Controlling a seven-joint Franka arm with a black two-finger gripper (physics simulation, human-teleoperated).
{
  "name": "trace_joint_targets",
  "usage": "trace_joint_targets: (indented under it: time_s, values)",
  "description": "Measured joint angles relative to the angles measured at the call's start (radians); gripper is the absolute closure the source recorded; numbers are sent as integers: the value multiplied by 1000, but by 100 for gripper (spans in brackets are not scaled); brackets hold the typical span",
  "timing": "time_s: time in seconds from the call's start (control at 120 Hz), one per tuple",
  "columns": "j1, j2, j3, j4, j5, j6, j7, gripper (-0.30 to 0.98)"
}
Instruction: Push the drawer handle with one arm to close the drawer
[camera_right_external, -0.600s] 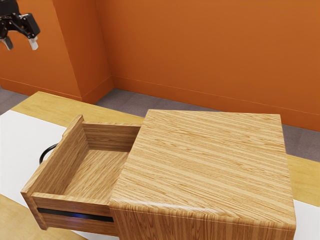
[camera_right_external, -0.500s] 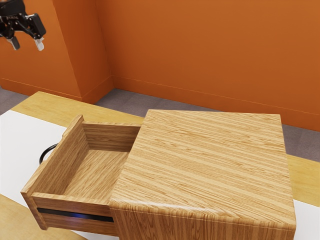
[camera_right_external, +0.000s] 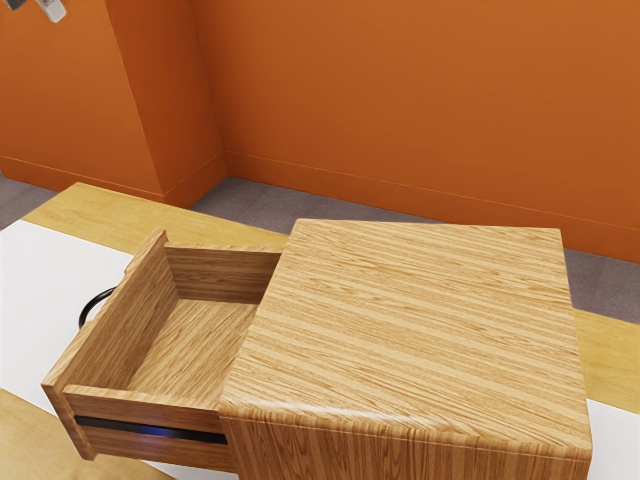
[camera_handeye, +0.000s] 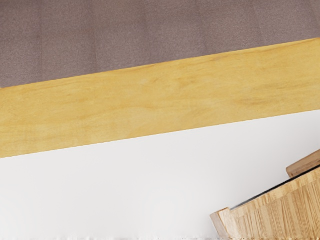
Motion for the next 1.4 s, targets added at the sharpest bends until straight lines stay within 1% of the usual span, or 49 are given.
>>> trace_joint_targets:
  time_s: [0.067, 0.158, 0.242, 0.375, 0.417, 0.542, 0.667, 0.808, 1.017, 1.2, 1.4]
  values:
    - [-7, -14, -2, -87, 16, 3, 22, 3]
    - [-29, -143, -2, -360, 42, 48, 49, 3]
    - [-29, -207, 0, -535, 70, 99, 72, 3]
    - [-18, -249, 2, -712, 101, 196, 112, 8]
    - [-16, -258, 2, -739, 111, 220, 124, 13]
    - [10, -276, 3, -762, 129, 266, 154, 31]
    - [19, -277, 4, -818, 154, 312, 211, 52]
    - [20, -277, 4, -916, 167, 407, 305, 67]
    - [10, -292, 4, -1035, 173, 537, 471, 75]
    - [3, -347, 4, -1135, 173, 628, 609, 77]
    - [3, -415, 9, -1225, 174, 676, 735, 78]
